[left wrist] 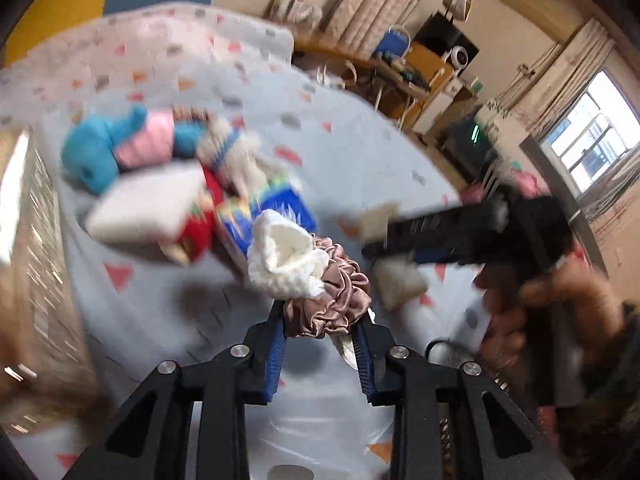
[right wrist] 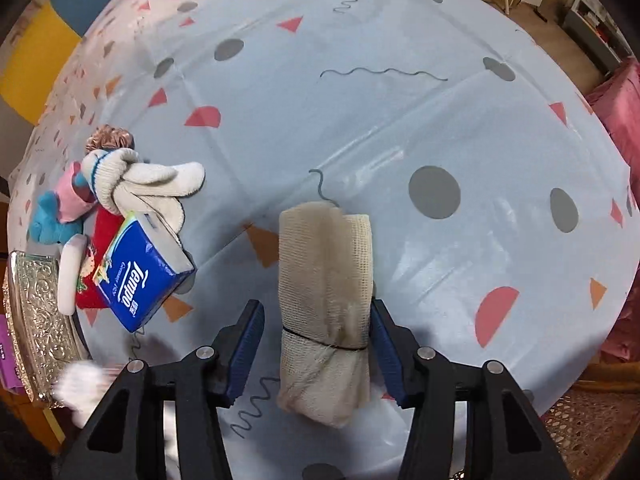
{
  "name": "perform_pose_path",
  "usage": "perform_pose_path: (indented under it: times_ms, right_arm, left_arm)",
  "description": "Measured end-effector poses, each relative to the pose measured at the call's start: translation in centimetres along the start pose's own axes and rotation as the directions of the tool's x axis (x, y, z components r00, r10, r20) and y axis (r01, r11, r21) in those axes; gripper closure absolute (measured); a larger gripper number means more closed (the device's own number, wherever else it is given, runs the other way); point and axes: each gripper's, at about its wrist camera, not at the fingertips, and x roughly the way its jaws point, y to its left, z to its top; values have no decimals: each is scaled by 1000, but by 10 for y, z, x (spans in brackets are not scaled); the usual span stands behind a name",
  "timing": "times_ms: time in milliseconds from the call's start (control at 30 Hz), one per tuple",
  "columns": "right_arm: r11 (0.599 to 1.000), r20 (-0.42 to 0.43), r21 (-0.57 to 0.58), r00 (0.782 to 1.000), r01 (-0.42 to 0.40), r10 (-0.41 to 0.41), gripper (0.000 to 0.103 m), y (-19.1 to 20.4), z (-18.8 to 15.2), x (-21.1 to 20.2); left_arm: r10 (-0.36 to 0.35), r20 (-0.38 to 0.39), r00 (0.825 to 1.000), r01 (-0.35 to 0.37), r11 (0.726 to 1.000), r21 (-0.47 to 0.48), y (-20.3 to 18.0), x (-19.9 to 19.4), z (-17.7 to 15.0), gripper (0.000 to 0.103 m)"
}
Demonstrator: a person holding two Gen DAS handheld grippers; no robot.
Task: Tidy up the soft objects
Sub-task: 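Grasp the white sock with scrunchie with the left gripper while the right gripper grasps the beige mesh scrubber, then place the white sock with scrunchie into the gold tin with the left gripper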
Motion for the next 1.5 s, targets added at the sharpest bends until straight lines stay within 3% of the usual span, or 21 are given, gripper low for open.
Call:
perform_pose_path:
  times_ms: [33,267,567,733,833,1000,1033,1200,1333,1400,1500]
  right_arm:
    - [1000,10,1,1000,2,-2,63,1,0,-1]
    - [999,51,-32,998,41,-39,62,19,6,0]
    - [994,135,-30,986,101,-96,59,41,-4,3]
    - [996,150,-11,985,86,-83,59,34,-12,-1]
    - [996,154,-8,984,87,-85,59,34,-15,-3]
    - [996,156,-6,984,85,-83,59,28,-15,-4]
    - [996,155,-7,984,85,-83,59,25,-13,-3]
    - [995,156,-16,983,101,-98,59,35,-10,2]
    - [994,159,-21,982,111,-106,59,37,-11,2]
    - [993,164,-24,980,120,-114,61,39,-12,2]
    - [992,169,-24,979,122,-117,61,39,-12,2]
  left_arm:
    - [13,15,1000,-13,1000,-7,2,-5,5,72]
    - [134,163,978,-121,989,-89,48,-70,59,72]
    - [304,266,915,-234,936,-263,126,-144,67,72]
    - [379,313,871,-258,894,-365,169,-194,47,72]
    - [439,326,837,-279,856,-436,199,-225,21,72]
    - [523,292,801,-298,771,-563,250,-263,-45,72]
    - [546,269,793,-311,743,-592,262,-269,-64,72]
    - [597,184,781,-334,647,-685,296,-280,-134,72]
    - [594,116,796,-315,570,-759,322,-277,-175,72]
    - [586,117,802,-302,565,-768,325,-275,-177,72]
    - [564,146,813,-267,584,-767,324,-271,-163,71]
